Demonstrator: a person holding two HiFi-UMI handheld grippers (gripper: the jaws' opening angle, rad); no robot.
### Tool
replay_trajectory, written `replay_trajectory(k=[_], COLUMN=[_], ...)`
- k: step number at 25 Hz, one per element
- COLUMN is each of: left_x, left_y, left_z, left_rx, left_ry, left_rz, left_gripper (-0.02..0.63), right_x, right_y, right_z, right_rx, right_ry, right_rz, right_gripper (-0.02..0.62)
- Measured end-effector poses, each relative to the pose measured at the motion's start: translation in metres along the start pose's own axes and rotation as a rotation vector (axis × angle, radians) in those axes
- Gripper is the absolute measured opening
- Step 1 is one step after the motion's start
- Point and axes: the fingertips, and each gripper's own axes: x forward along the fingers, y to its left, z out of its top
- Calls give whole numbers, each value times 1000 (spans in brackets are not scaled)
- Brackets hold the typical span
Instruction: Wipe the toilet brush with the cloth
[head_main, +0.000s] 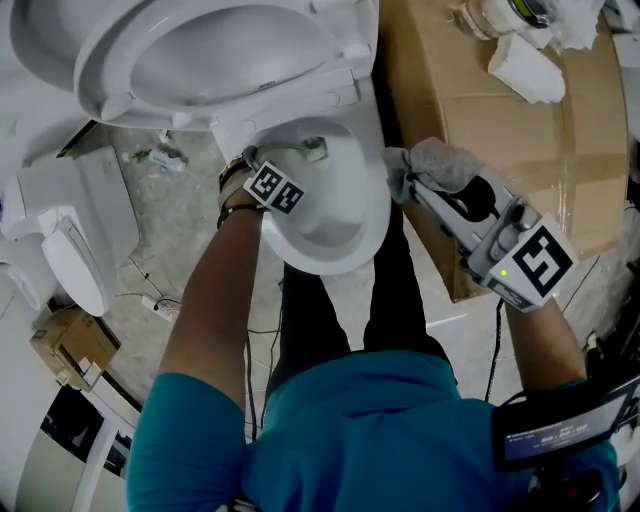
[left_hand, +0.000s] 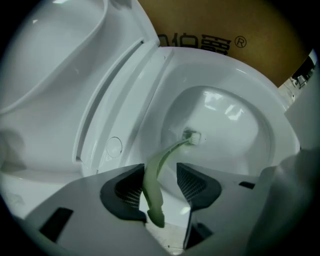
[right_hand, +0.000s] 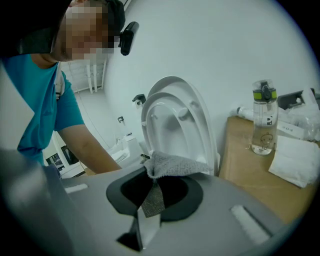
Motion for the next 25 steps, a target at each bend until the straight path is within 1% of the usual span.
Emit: replay_trajectory(k=[2, 3, 4, 8, 10, 12, 14, 17, 19, 21, 23, 25], left_x=[0, 0, 0, 5, 10, 18, 27, 35, 38, 37, 32, 24], left_y=[-1, -2, -4, -20, -28, -38, -48, -54, -53, -53, -49, -41], left_z=[-2, -2, -1, -7, -11, -16, -22, -28, -27, -26, -25, -21], left_rx=[10, 13, 15, 34, 63, 133, 221, 340, 385, 385, 355, 324], left_ry=[-1, -3, -4, 19, 36, 63, 104, 147, 155, 148, 123, 81], left_rz=[21, 24, 19, -5, -16, -26, -24, 35, 67, 60, 48, 57], left_gripper=[180, 147, 86, 78, 78, 78, 78, 76, 75, 74, 70, 65], right_x=[1, 1, 1, 4, 6, 7, 8, 6, 5, 5, 6, 6], right_y=[2, 2, 2, 2, 4, 5, 7, 5, 2, 2, 5, 7], right_z=[-2, -3, -3, -5, -7, -9, -10, -17, -21, -25, -25, -26], right_rx=[0, 1, 2, 3, 7, 12, 27, 26, 19, 19, 18, 18], right_ry=[6, 11, 14, 11, 10, 11, 2, 20, 33, 41, 42, 50], right_rz=[5, 8, 9, 13, 18, 23, 29, 24, 15, 14, 19, 18], right_gripper=[38, 38, 38, 38, 38, 38, 38, 38, 38, 38, 38, 38])
